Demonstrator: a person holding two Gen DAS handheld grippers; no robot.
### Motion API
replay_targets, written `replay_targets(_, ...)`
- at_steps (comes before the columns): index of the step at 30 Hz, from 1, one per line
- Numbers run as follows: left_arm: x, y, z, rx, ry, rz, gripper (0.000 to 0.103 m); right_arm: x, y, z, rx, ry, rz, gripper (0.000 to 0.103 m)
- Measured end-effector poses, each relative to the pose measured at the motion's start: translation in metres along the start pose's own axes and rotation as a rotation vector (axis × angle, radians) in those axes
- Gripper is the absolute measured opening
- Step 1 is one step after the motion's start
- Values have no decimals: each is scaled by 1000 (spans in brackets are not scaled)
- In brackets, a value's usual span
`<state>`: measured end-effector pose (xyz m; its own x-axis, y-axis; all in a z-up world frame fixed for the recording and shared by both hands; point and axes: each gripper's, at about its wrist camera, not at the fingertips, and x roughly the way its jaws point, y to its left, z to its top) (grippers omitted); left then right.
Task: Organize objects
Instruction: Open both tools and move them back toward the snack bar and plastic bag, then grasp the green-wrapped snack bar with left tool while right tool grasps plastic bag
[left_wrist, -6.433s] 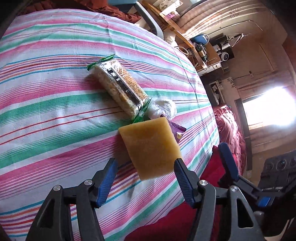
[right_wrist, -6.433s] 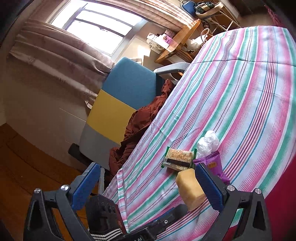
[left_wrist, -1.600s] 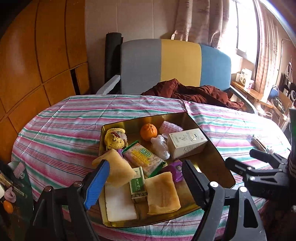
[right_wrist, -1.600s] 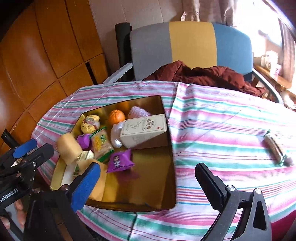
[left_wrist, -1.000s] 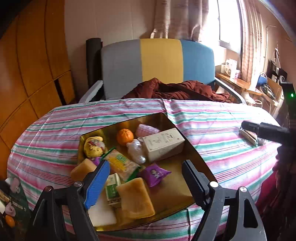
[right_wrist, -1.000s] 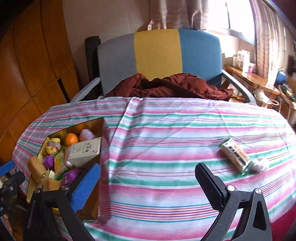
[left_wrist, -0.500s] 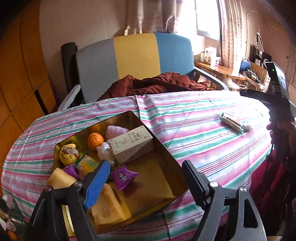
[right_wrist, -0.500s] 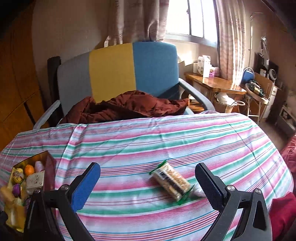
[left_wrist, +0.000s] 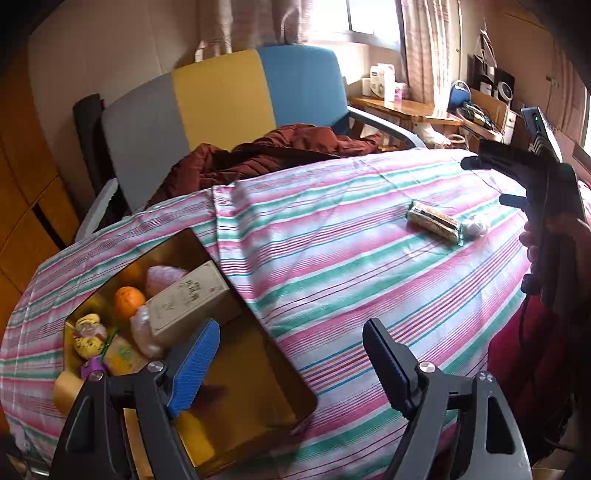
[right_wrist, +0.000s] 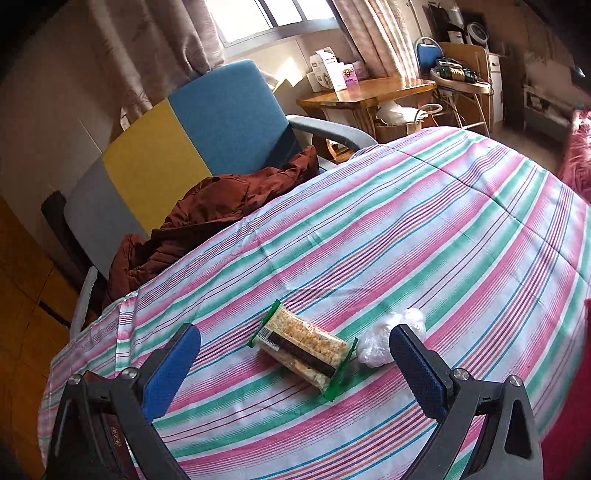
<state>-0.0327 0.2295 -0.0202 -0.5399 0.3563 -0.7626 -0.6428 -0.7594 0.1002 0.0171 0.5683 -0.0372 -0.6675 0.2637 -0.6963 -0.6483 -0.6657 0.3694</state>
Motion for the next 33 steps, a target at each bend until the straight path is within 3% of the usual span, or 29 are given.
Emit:
replay_targets(7,31,-31,14,48,54,-60,81,-2,-21,4,117,-2,27,103)
replay_targets(14,78,-52,36,7,169,-148,80,-14,-42,9,231,-56,52,103)
replay_targets(22,123,-90,75,-65,244,-313,79,-16,-68,10,373,-65,90,103)
replay_targets(26,156,-112,98,-152,315,-412,79,-13,-72,10,396,-53,107,103)
replay_targets(33,208,-146,139,-280,388,-428,78,-6,-78,9,426,-24,131,103)
